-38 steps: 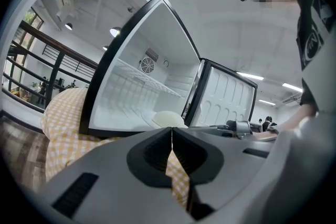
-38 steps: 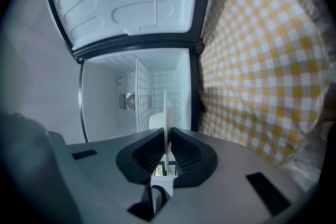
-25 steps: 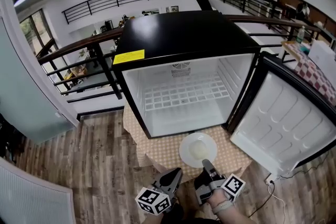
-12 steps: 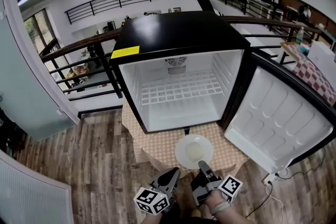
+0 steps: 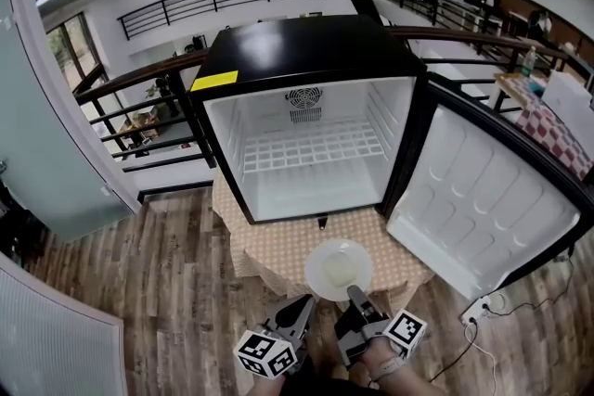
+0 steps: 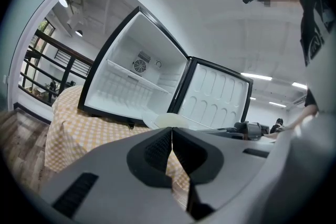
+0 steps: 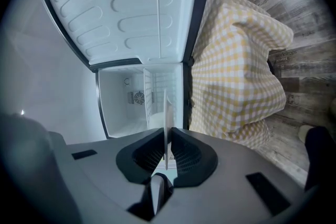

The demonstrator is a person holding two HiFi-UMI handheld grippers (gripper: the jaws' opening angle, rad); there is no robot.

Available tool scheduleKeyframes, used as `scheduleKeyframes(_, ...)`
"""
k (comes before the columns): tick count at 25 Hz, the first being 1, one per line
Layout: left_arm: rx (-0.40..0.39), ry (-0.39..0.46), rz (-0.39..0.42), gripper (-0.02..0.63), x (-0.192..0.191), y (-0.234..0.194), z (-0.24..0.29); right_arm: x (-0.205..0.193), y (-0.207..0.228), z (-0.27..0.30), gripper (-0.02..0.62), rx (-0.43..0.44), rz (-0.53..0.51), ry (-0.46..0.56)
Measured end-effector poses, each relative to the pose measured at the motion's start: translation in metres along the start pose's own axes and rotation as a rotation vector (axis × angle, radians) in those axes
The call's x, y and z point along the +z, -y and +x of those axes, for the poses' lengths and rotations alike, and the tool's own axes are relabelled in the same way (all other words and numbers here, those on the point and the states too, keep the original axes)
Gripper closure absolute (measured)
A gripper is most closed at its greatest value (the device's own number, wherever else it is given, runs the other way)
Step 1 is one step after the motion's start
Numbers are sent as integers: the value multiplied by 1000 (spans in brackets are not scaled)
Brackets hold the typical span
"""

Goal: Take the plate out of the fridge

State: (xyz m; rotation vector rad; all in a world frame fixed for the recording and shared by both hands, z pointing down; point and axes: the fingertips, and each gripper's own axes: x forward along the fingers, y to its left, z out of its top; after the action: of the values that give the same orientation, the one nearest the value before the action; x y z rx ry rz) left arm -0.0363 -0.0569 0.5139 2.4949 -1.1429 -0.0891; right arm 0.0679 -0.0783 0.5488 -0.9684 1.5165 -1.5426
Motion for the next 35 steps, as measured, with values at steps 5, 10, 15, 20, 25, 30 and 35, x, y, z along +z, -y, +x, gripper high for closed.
scheduleKeyframes(5,12,-4,-10,597,-15,17,-8,-2,3,-19,546,-8,9,-21)
scheduleKeyframes(10,17,-6,-11,597,-25,30,-15,0,7,-35,546,-11,11,-26)
scheduleKeyframes(15,18,-14,-3,597,-31,35,-15,4,11,-44,546,-13,13,-17)
scheduleKeyframes(20,-3,-9,15,597,-25,40,-11,8,7,-49,546,1,17,7)
scheduleKeyframes(25,-6,-6,28,597,-22,36,-18,7,9,-49,545,8,29,34)
scheduleKeyframes(30,4,-3,23,597,-21,34,-35,-4,8,-56,546,9,35,42)
scheduleKeyframes(35,2,-12,22,597,-22,37,-49,-16,7,-64,546,3,35,46)
